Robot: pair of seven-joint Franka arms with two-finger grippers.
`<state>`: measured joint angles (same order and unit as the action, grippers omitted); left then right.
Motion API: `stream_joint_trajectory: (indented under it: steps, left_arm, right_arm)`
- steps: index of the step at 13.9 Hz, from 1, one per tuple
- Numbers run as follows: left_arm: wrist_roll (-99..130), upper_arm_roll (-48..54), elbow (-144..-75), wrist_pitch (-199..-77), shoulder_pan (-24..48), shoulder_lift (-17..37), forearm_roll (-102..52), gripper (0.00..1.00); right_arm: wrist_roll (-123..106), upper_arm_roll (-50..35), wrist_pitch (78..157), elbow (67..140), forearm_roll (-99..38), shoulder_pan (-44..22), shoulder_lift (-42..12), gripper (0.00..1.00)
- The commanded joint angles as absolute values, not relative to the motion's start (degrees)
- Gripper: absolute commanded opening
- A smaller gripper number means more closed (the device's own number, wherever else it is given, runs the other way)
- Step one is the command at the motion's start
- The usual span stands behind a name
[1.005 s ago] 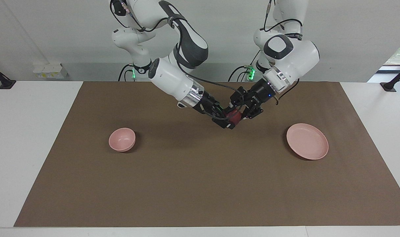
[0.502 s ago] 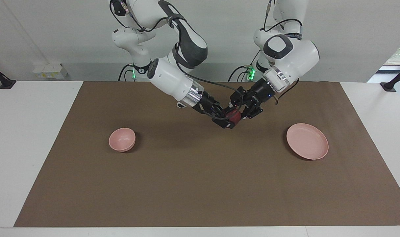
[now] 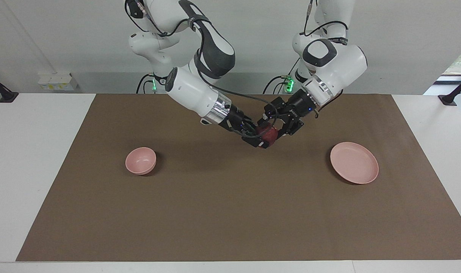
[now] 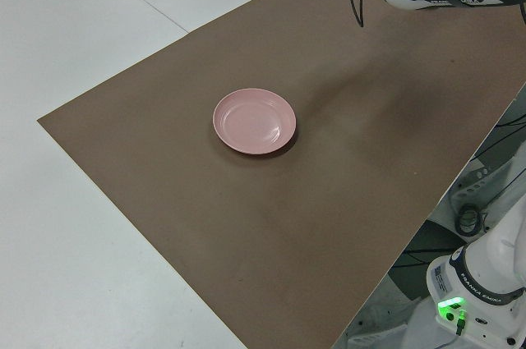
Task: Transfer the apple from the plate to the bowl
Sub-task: 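Close the right gripper on the apple held by the left gripper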
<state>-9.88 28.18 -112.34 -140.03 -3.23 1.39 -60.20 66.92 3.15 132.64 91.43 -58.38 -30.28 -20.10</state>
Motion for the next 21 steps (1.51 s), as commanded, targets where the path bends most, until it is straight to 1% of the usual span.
stream_joint_trajectory:
  steps: [1, 16, 21]
  left_arm:
    - [-8.3, 27.8, -112.6, -140.3, -2.2, 0.6, -58.0, 1.00]
    - [-7.8, 27.9, -112.2, -140.3, -2.1, 0.7, -55.5, 1.00]
    - [-6.9, 27.9, -112.4, -140.1, -2.1, 0.8, -52.6, 1.00]
  right_arm:
    - [65.3, 2.9, 132.6, 89.8, -59.9, -29.9, -21.2, 0.00]
    - [65.3, 2.9, 132.5, 89.8, -59.9, -29.8, -21.2, 0.00]
    - [64.2, 3.0, 129.0, 89.8, -59.2, -27.8, -20.4, 0.00]
